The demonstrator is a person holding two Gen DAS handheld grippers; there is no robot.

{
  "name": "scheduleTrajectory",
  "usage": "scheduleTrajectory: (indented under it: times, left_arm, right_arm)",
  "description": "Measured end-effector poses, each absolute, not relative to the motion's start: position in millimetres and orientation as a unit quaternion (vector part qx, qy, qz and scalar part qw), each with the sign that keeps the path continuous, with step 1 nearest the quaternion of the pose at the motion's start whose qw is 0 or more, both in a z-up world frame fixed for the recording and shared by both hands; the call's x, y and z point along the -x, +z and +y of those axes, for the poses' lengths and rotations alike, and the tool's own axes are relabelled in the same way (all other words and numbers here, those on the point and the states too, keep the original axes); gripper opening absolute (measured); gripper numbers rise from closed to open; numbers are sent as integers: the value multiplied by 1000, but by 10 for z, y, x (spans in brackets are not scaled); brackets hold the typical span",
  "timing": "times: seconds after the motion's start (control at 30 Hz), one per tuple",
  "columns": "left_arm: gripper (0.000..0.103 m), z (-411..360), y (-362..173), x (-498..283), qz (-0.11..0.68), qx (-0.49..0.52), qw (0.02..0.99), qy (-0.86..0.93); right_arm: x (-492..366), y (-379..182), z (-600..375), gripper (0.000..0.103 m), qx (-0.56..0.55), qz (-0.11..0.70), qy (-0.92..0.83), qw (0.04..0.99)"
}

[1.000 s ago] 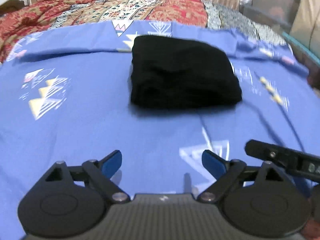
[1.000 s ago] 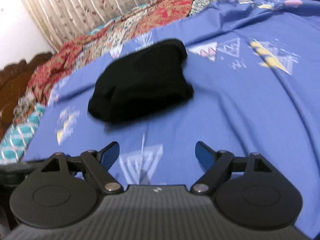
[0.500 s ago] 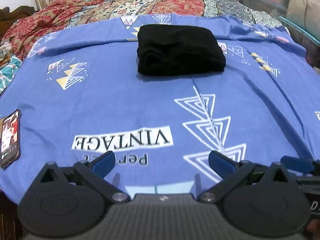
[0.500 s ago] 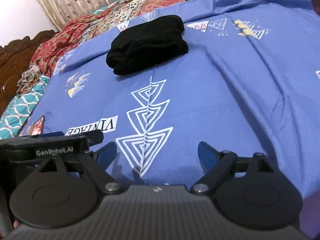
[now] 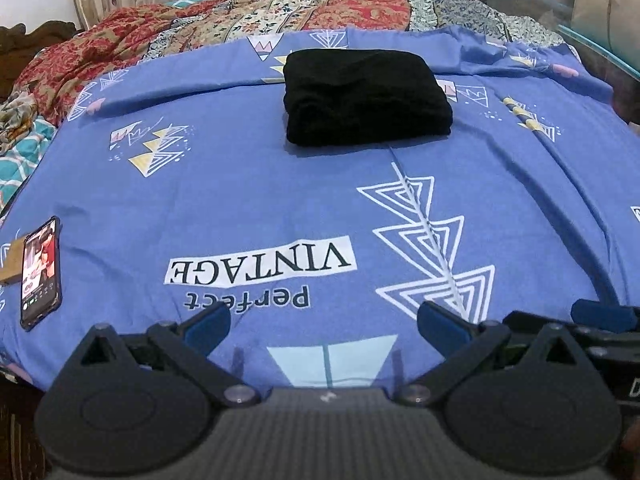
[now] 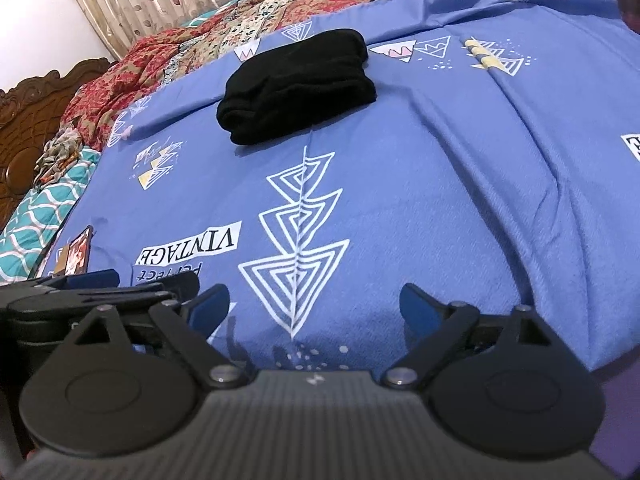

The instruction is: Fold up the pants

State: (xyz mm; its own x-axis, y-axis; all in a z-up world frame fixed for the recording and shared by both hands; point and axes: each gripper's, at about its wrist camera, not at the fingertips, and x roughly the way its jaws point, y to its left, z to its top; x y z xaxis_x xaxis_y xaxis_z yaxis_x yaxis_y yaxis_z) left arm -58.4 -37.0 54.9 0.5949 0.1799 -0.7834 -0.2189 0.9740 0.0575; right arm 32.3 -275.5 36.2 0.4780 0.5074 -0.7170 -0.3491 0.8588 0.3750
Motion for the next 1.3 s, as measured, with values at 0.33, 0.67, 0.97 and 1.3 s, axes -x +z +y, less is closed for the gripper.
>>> scheduleTrajectory:
  times: [0.33, 0.67, 0.97, 1.3]
  left_arm:
    - [103, -331, 478, 557, 449, 28, 886, 113]
    - [103, -331, 400, 532, 462, 12, 879, 121]
    - [103, -296, 287, 500, 488, 19, 864, 121]
    - [103, -270, 319, 528, 482, 34, 867, 119]
  right_arm:
    - [-347, 286, -2735, 94, -91, 465, 249, 845]
    - [-369, 249, -2738, 94, -93, 475, 249, 839]
    - [-407, 239, -2775, 94, -90, 473, 237, 844]
    - [-416, 277, -2781, 94, -78, 458, 216, 859]
